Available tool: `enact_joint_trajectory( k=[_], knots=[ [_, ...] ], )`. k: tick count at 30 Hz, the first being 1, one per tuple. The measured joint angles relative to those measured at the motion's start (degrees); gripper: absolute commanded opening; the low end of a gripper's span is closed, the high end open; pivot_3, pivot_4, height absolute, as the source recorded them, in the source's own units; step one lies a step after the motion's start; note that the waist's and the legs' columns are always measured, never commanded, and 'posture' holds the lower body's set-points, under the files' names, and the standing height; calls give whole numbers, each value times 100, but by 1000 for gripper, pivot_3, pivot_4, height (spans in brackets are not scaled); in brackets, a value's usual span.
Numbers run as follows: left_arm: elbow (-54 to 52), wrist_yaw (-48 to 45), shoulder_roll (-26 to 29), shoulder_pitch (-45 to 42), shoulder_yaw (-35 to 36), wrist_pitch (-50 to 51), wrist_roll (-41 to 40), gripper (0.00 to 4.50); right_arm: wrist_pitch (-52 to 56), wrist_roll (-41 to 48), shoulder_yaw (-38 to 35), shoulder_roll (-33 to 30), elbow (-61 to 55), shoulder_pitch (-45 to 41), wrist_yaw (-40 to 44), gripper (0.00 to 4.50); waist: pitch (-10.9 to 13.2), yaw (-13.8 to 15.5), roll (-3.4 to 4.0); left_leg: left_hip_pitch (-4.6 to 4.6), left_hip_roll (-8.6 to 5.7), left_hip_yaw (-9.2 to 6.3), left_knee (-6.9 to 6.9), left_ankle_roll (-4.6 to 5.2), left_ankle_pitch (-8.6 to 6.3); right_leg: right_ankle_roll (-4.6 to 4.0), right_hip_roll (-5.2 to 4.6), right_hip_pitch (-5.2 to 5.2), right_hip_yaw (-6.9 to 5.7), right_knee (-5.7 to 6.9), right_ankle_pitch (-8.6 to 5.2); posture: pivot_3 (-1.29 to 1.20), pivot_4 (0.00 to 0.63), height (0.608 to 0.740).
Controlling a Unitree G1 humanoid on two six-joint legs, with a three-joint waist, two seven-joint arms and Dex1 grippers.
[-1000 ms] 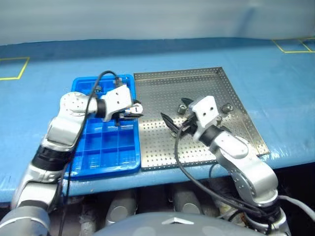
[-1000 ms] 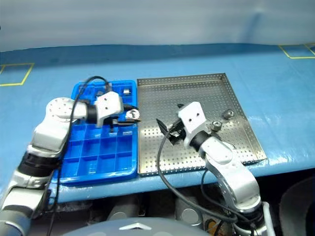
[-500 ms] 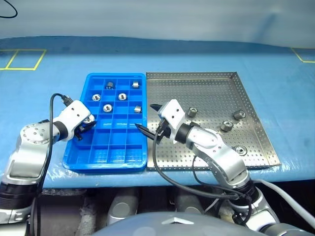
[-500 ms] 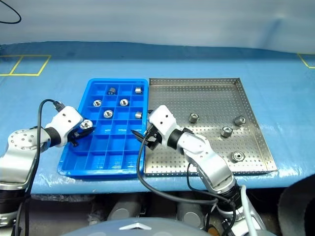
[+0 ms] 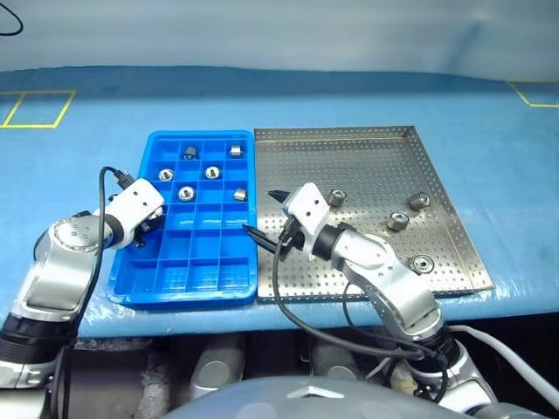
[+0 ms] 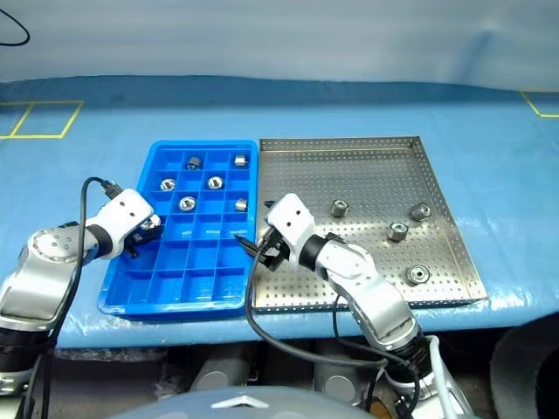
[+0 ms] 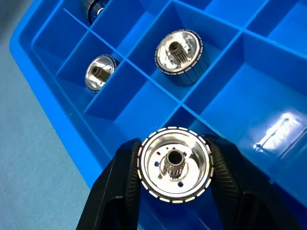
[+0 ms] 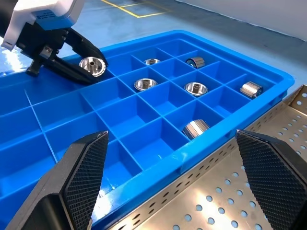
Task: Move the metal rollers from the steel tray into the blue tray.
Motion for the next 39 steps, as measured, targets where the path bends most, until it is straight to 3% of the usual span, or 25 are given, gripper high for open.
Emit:
enact_joint_trajectory(
  k=[6, 11, 19, 24, 29, 39],
  knots=[
    [-68, -227, 277, -243, -29, 300, -23, 4484, 10, -11, -192, -8, -154, 189, -154, 4500, -3, -37, 4, 6, -7, 4, -30, 0, 0, -8, -8, -3, 2, -10, 5, 55, 150, 740],
    [-65, -486, -889, -1327, 109, 355, -919, 4484, 262, 5, -619, -194, -711, 441, -335, 4500, 4, 287, 6, -23, -43, -77, 15, -11, 7, 10, -28, 5, -44, -20, -4, 32, 150, 740],
    [571, -1563, -1845, -2998, -1154, -471, -1562, 4484, 1027, 67, -1811, -777, -1761, 1548, -582, 4500, -4, -31, 1, -29, -69, -37, 28, 4, -1, 22, -57, 10, -19, -5, -1, -48, 150, 740],
    [1607, -2049, -2525, -3514, -2233, -1016, -1368, 4484, 1351, 73, -2549, -834, -2130, 2272, -760, 4500, -4, -208, 2, -27, -63, -19, 32, 33, -15, 30, -50, 10, -8, -3, 0, -98, 150, 740],
    [2589, -2436, -2936, -3833, -2961, -1770, -940, 4484, 1370, 74, -2741, -571, -2194, 2586, -986, 4500, -4, -359, 4, -18, -51, 4, 38, 48, -22, 64, -40, 12, 14, -1, -10, -147, 150, 740],
    [3899, -2363, -3535, -3889, -3347, -2909, -149, 4484, 1351, 23, -2678, -312, -2362, 2844, -1270, 4500, -6, -496, 6, -18, -40, 20, 51, 59, -29, 77, -28, 13, 32, -3, -3, -185, 150, 740]
  ],
)
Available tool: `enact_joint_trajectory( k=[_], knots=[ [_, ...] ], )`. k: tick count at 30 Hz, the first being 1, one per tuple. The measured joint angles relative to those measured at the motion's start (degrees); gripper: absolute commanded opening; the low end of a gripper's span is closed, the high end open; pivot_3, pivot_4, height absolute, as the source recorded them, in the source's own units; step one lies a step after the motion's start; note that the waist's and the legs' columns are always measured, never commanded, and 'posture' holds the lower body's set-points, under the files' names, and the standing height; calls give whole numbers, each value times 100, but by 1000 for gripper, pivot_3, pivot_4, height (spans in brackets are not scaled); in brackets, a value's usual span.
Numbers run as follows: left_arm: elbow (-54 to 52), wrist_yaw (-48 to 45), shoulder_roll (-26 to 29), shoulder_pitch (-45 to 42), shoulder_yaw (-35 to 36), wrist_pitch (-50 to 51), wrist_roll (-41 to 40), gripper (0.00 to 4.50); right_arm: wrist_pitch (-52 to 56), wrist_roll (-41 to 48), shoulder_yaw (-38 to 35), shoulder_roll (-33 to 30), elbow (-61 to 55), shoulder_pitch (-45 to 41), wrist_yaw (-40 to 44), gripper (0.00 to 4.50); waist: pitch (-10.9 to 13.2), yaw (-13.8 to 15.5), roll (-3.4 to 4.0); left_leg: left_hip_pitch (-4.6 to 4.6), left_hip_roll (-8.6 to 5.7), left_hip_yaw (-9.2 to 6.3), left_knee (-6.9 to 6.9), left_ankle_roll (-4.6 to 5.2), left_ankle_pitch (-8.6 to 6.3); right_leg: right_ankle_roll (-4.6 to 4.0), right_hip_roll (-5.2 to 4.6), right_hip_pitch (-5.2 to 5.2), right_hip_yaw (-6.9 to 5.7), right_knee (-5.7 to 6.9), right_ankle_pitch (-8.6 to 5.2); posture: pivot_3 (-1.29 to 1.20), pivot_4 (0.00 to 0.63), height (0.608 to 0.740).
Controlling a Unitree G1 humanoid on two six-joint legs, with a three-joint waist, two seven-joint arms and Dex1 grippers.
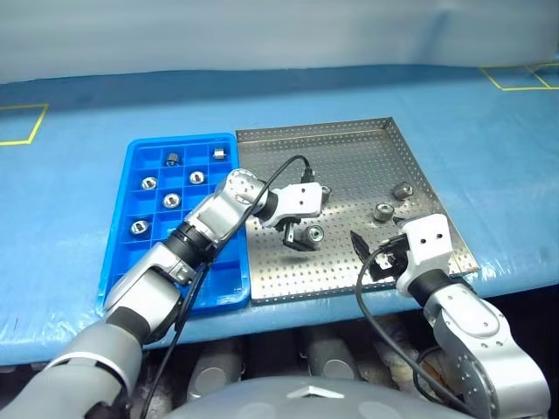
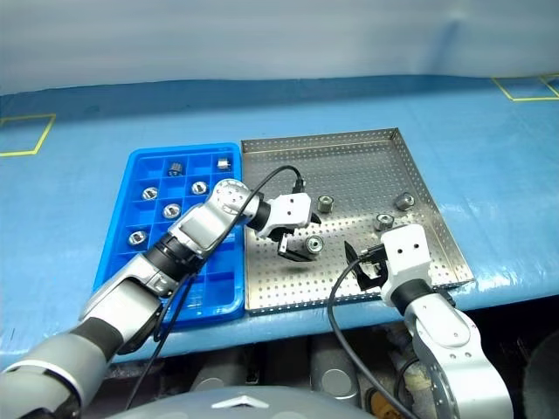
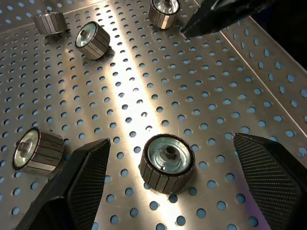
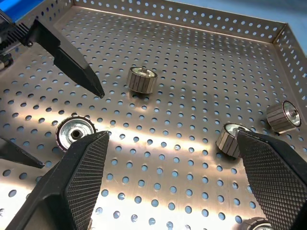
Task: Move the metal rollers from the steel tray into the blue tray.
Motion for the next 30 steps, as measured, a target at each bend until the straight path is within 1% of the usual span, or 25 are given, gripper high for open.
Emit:
enact_joint_trajectory(
  k=[4, 8, 11, 17, 18, 21, 25, 30],
  knots=[
    [410, 179, -238, 1, -30, -327, 286, 4484, -33, -3, 47, 47, 0, -6, -53, 4500, 0, -16, 0, 0, 2, 3, 0, 2, -1, 1, 1, -1, 1, -1, 1, -187, 150, 740],
    [688, 228, -295, 2, -171, -520, 581, 4484, -48, -6, 84, 78, 0, -34, -80, 4500, 0, -30, 0, 0, 6, 6, 0, 3, -2, 1, 4, -2, 2, -1, 1, -187, 150, 740],
    [755, 223, -311, 4, -194, -724, 695, 3920, -60, -7, 84, 89, 0, -81, -98, 4500, -1, -29, 1, 0, 7, 8, 1, 5, -3, 2, 3, 0, 3, -1, 1, -189, 150, 740],
    [762, 115, -262, 8, -120, -713, 768, 1932, -107, -8, 84, 88, 1, -126, -101, 4500, -1, -33, 2, 0, 9, 13, 7, 7, -4, 6, 4, 0, 6, 0, 4, -161, 150, 740],
    [730, 95, -229, 10, -73, -683, 768, 1706, -107, -8, 84, 85, 1, -132, -99, 4500, -1, -37, 2, 0, 10, 14, 6, 7, -4, 6, 5, -1, 7, 1, 4, -151, 150, 740],
    [370, -17, -26, 12, 119, -492, 644, 1708, -106, 0, 94, 22, 10, -314, -56, 4500, -1, -43, 2, 0, 12, 15, 5, 7, -4, 5, 7, -5, 8, 3, 4, -125, 150, 740],
    [-376, 5, 243, 16, 611, -151, 395, 1708, -99, 7, 256, -49, 65, -646, 14, 4500, -1, -2, 3, 0, 13, 13, 3, 6, -4, 4, 7, -5, 6, 2, 4, -82, 150, 740],
    [-1762, 299, 720, 187, 1495, 600, -18, 1708, -90, 30, 831, -44, 367, -1454, 146, 4500, 0, 9, 8, 3, 15, 13, -1, 4, -3, 0, 7, -6, 7, 2, 5, 1, 150, 740]
  ],
)
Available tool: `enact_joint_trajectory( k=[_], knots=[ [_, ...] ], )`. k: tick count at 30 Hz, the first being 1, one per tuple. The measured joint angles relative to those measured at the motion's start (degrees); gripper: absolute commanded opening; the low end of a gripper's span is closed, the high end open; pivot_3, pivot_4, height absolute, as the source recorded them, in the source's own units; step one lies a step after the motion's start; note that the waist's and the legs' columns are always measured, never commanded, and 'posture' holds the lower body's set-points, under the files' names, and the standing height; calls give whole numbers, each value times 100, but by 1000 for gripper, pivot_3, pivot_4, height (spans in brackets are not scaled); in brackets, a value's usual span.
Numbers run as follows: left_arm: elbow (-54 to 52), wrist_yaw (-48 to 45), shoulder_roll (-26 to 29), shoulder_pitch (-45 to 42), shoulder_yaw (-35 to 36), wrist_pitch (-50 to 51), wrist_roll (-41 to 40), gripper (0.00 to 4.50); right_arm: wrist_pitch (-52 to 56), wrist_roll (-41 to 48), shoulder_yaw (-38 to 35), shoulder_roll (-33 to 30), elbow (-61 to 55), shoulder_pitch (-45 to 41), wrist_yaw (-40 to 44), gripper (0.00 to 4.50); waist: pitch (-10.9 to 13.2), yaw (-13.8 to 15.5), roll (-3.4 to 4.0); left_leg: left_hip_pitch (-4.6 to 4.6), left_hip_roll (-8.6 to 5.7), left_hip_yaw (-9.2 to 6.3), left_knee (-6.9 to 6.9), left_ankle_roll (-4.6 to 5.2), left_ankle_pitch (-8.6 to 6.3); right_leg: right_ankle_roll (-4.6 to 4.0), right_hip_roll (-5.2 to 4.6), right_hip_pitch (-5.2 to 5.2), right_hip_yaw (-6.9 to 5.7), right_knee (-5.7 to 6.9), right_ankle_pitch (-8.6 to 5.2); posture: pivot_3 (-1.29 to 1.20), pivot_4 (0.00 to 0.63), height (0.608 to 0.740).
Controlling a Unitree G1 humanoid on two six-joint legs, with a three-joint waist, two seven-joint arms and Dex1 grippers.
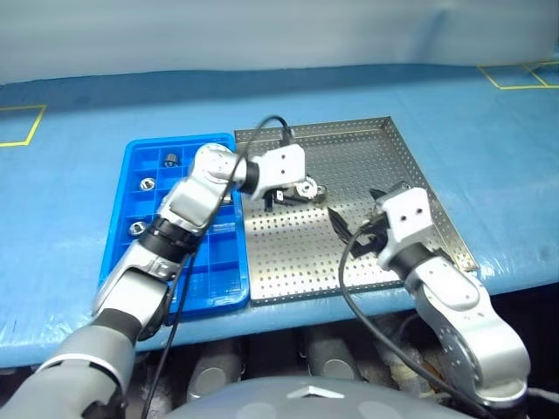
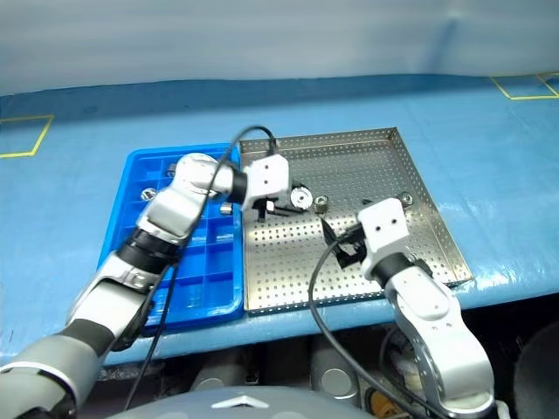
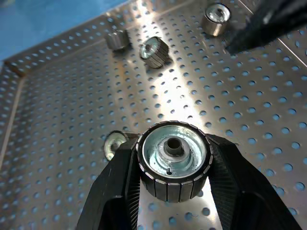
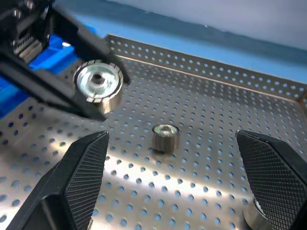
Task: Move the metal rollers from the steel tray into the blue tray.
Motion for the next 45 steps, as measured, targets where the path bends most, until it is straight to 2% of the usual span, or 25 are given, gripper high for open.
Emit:
enact_joint_trajectory(
  k=[5, 10, 15, 18, 24, 28, 36, 41, 45],
  knots=[
    [-1417, 532, 953, 1130, 938, 943, -88, 1708, 99, 33, 948, 434, 662, -1044, 135, 4500, 1, 41, -1, 10, 20, -5, -17, -21, 11, -49, 15, -4, -5, 2, 12, 60, 150, 740],
    [-2621, 939, 1588, 2479, 1821, 1888, -169, 1708, -17, 77, 1674, 667, 1327, -1664, 510, 4500, 7, 292, -4, 7, 14, -14, -18, -27, 8, -55, 13, -4, -15, -5, 10, 148, 150, 740],
    [-3515, 1180, 1891, 3614, 2469, 2538, -405, 1708, -427, 148, 2173, 520, 1714, -1864, 1160, 4500, 8, 563, -7, 7, 1, -33, -16, -42, 9, -57, 3, -3, -33, -12, 7, 199, 150, 740],
    [-3914, 1310, 1948, 4354, 2778, 2772, -530, 1708, -583, 147, 2287, 492, 1899, -1893, 1353, 4500, 8, 618, -8, 8, 3, -35, -17, -51, 7, -68, 4, -2, -33, -10, 0, 211, 150, 740],
    [-4163, 1725, 1842, 5081, 2922, 2982, -721, 1708, -692, 144, 2357, 520, 2119, -1868, 1457, 4500, 8, 673, -7, 9, 15, -52, -23, -58, 10, -88, 9, -1, -46, 3, -26, 214, 150, 740],
    [-4123, 1937, 1939, 5179, 2744, 2964, -698, 1708, -708, 141, 2357, 540, 2149, -1834, 1454, 4500, 9, 706, -7, 10, 24, -61, -25, -76, 21, -90, 17, -1, -49, 9, -28, 201, 150, 740],
    [-3613, 2086, 1948, 4784, 2575, 2849, -804, 4360, -773, 93, 2309, 562, 2121, -1649, 1296, 4500, 8, 666, -7, 13, 24, -65, -26, -77, 22, -93, 27, -1, -52, 9, -27, 146, 150, 740],
    [-3478, 1963, 1949, 4279, 2603, 2862, -1164, 4470, -746, 79, 2069, 467, 1833, -1432, 1133, 4500, 10, 694, -7, 10, 19, -72, -29, -75, 21, -93, 18, -7, -62, 0, -27, 100, 150, 740],
    [-3436, 1592, 1995, 3161, 2533, 2800, -1664, 4470, -573, 118, 1702, 249, 1246, -1127, 1002, 4500, 9, 647, -8, 9, 18, -67, -28, -76, 21, -92, 17, 6, -61, -1, -27, 49, 150, 740]
  ],
)
